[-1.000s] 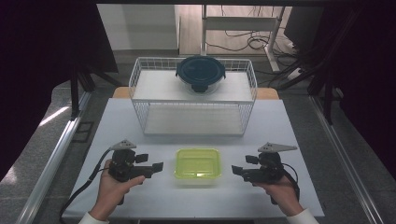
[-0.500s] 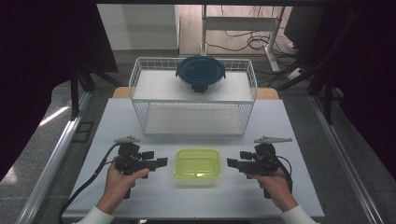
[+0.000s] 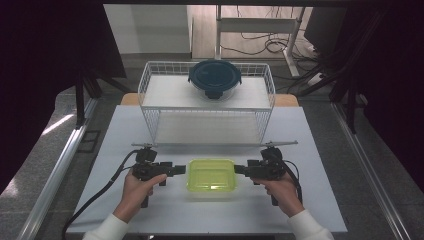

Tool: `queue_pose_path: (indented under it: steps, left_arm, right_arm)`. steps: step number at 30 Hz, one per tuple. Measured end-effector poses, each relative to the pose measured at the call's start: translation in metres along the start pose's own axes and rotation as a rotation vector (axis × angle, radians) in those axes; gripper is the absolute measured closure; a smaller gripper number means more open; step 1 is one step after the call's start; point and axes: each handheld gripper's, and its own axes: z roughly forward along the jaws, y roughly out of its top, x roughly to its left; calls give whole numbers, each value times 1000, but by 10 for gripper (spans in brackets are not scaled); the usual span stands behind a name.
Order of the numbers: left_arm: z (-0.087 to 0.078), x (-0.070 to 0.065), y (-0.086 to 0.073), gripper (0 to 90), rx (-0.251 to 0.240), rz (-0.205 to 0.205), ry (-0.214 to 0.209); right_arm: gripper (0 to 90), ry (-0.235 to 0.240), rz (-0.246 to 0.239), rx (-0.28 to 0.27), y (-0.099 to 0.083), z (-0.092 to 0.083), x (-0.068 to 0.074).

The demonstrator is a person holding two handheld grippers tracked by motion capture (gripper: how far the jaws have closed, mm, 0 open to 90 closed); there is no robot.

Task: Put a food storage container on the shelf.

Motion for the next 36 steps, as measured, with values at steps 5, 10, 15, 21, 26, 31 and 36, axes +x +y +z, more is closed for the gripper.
queue_pose_path:
  steps: [5, 10, 15, 21, 26, 31, 36]
  left_arm:
    - [11, 4, -1, 274, 26, -23, -5]
    - [21, 8, -2, 285, 38, -34, -15]
    - [27, 9, -5, 304, 48, -19, -2]
    - [34, 12, -7, 312, 57, -44, -43]
    - [41, 14, -10, 334, 78, -68, -63]
    - [46, 16, -11, 377, 98, -89, -100]
    - [47, 16, -11, 430, 98, -103, -115]
  right_arm:
    - [298, 10, 24, 23, 0, 12, -6]
    - [310, 40, 46, 59, -2, 29, -12]
    - [311, 37, 36, 77, -5, 34, -13]
    - [327, 42, 49, 84, -8, 36, -16]
    - [365, 49, 62, 83, -11, 38, -19]
    - [403, 74, 75, 95, -12, 41, -22]
    - [446, 97, 97, 120, -15, 46, -24]
